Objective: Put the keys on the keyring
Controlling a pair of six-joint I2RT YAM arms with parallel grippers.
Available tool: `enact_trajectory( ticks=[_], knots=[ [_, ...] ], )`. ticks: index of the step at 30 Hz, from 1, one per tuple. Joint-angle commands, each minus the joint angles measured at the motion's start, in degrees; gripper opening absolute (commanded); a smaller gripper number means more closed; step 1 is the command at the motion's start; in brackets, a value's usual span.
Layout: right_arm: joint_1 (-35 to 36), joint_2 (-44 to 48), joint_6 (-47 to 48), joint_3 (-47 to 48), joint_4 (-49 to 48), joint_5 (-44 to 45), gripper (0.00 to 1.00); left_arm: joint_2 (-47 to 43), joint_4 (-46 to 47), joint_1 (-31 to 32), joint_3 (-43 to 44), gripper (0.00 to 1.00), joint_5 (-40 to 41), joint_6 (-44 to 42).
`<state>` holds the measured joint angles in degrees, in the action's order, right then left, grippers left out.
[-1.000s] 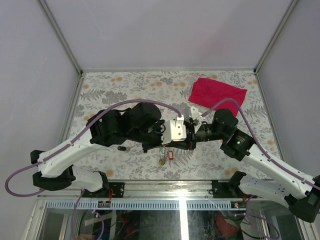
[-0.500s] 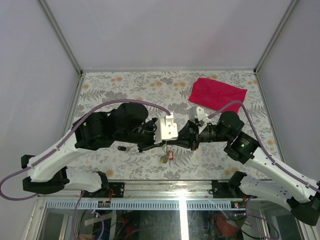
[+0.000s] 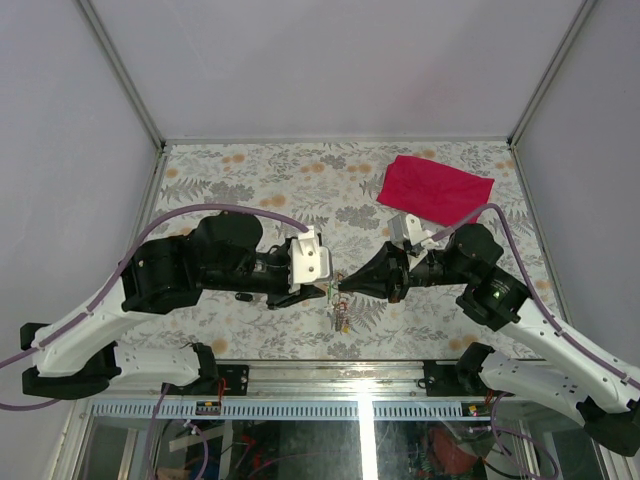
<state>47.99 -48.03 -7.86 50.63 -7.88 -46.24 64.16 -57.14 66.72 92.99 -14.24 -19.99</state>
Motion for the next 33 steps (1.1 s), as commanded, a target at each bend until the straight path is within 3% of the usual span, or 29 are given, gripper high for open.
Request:
enact_trajectory(
  ticks=[1, 6, 20, 33],
  knots=[
    [-0.2, 0.9, -1.0, 3.5, -2.6, -2.5, 0.00, -0.2, 5.2, 0.3, -0.3, 0.31, -1.5, 0.5],
    [-0.2, 0.8, -1.1, 3.8, -2.8, -2.7, 0.00, 0.7, 5.1, 0.3, -0.5, 0.29, -2.0, -0.1],
    [-0.2, 2.1, -1.7, 3.5, -4.0, -1.6, 0.00, 2.1, 3.2, 0.3, 0.1, 0.00, -1.9, -1.1],
    [-0.2, 4.5, -8.8, 0.5, -16.9, 3.3, 0.00, -0.2, 7.7, 0.3, -2.2, 0.00, -1.3, 0.6]
  ],
)
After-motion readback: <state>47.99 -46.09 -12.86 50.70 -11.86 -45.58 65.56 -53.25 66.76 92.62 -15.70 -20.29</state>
